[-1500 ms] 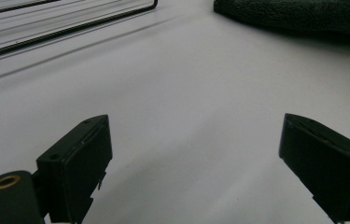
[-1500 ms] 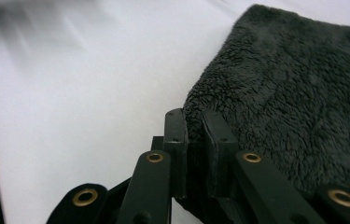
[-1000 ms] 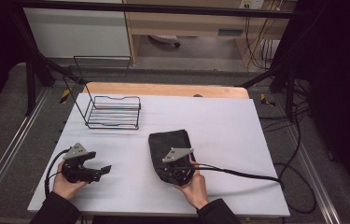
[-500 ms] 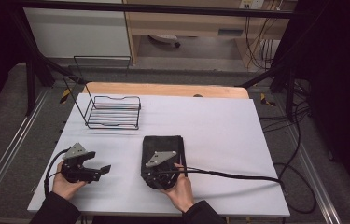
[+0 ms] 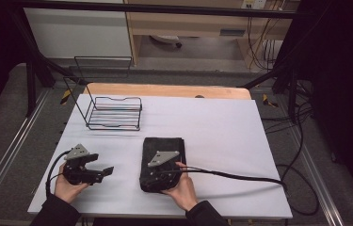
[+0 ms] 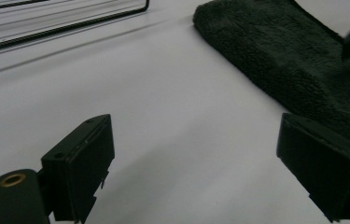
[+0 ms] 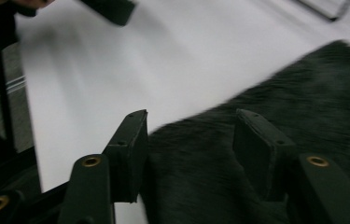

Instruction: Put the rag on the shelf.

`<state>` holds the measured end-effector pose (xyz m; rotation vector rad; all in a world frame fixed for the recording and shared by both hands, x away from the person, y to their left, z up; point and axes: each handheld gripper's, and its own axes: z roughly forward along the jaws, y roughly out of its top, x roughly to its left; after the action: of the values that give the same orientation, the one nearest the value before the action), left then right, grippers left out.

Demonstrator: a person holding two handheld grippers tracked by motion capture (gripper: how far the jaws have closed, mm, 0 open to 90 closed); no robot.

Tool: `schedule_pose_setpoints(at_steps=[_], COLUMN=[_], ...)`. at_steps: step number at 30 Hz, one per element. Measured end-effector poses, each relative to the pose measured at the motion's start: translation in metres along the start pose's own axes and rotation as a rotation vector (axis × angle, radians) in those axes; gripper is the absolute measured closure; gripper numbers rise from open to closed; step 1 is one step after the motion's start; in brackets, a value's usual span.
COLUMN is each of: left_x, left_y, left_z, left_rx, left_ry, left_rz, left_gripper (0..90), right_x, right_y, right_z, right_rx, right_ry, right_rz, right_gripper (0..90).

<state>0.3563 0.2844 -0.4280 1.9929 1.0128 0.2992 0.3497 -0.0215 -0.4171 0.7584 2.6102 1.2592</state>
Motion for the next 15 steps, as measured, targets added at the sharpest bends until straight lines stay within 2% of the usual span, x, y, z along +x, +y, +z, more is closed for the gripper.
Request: schedule_pose_setpoints(at_steps=[2, 3, 4, 5, 6, 8, 9, 11, 15], left_x=[-0.005, -0.008, -0.015, -0.015, -0.019, -0.028, -0.033, -0.043, -0.062], left_y=[0.003, 0.004, 0.009, 0.009, 0.011, 0.016, 0.018, 0.021, 0.026], left_z=[0.002, 0.003, 0.005, 0.005, 0.006, 0.009, 0.011, 0.016, 0.033], left_rx=[0.006, 0.011, 0.015, 0.015, 0.013, 0.015, 0.019, 0.022, 0.079], left_ry=[-0.005, -0.010, -0.018, -0.018, -0.025, -0.040, -0.046, -0.072, -0.067], left_rz=[-0.005, -0.006, -0.008, -0.008, -0.005, 0.001, 0.001, -0.004, -0.001], left_gripper=[11.8, 12.6, 13.2, 14.0, 15.3, 18.7, 18.7, 22.8, 32.7], right_x=[-0.012, -0.024, -0.030, -0.030, -0.039, -0.046, -0.046, -0.051, -0.056], right_y=[-0.002, -0.006, -0.009, -0.009, -0.016, -0.026, -0.026, -0.037, -0.063], right_z=[-0.012, -0.024, -0.030, -0.030, -0.040, -0.048, -0.048, -0.053, -0.058], right_rx=[-0.027, -0.039, -0.047, -0.047, -0.047, -0.046, -0.046, -0.035, -0.017], right_ry=[-0.038, -0.060, -0.072, -0.072, -0.093, -0.115, -0.115, -0.123, -0.131], right_rz=[0.023, 0.059, 0.072, 0.072, 0.095, 0.116, 0.116, 0.138, 0.184], right_gripper=[37.5, 33.3, 30.9, 30.9, 28.8, 27.3, 27.3, 27.1, 27.3])
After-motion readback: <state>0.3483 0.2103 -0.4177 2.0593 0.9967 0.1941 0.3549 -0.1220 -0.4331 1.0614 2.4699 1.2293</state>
